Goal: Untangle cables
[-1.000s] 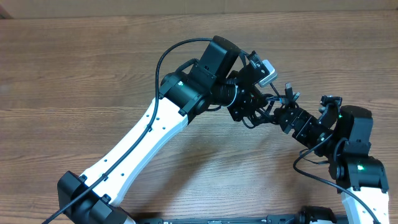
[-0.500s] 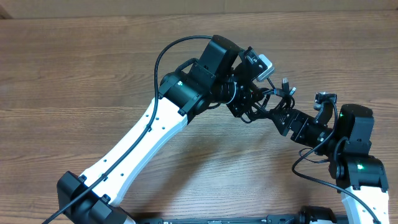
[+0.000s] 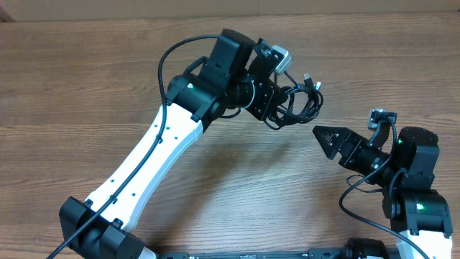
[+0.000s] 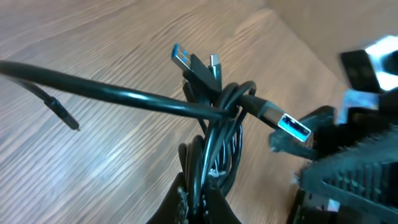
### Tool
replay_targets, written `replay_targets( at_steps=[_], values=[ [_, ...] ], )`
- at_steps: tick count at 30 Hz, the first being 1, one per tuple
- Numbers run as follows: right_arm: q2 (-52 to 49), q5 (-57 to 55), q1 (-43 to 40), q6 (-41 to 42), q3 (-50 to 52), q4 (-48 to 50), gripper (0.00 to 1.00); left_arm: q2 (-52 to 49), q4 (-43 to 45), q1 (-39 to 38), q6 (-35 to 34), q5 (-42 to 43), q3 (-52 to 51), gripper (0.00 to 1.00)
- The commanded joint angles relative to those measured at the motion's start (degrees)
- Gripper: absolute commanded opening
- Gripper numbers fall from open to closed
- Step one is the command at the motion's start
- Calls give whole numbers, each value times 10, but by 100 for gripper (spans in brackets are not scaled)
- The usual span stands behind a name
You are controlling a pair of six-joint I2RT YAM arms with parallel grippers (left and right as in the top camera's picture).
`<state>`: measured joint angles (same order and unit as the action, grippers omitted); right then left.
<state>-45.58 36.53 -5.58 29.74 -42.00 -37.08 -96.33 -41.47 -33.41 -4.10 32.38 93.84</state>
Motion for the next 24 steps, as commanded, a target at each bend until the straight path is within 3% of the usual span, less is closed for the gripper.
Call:
replay_targets(
  at_steps=[1,4,8,13,19,24],
  values=[
    [5,-6,-2,98,-12,5,77,16,16,-8,46,61,12,4],
    [5,-4,-2,136,-12,9,70,16,30,-7,38,77,12,4],
    [5,-4,-2,196,-12,23,61,16,57,2,-65,82,12,4],
    [5,12,-2,281,-12,73,46,16,75,4,-107,130,12,4],
    [5,26,-2,293,-12,136,41,16,77,4,-138,149,12,4],
    [5,26,-2,292,-12,136,15,16,80,4,-139,159,12,4]
  ],
)
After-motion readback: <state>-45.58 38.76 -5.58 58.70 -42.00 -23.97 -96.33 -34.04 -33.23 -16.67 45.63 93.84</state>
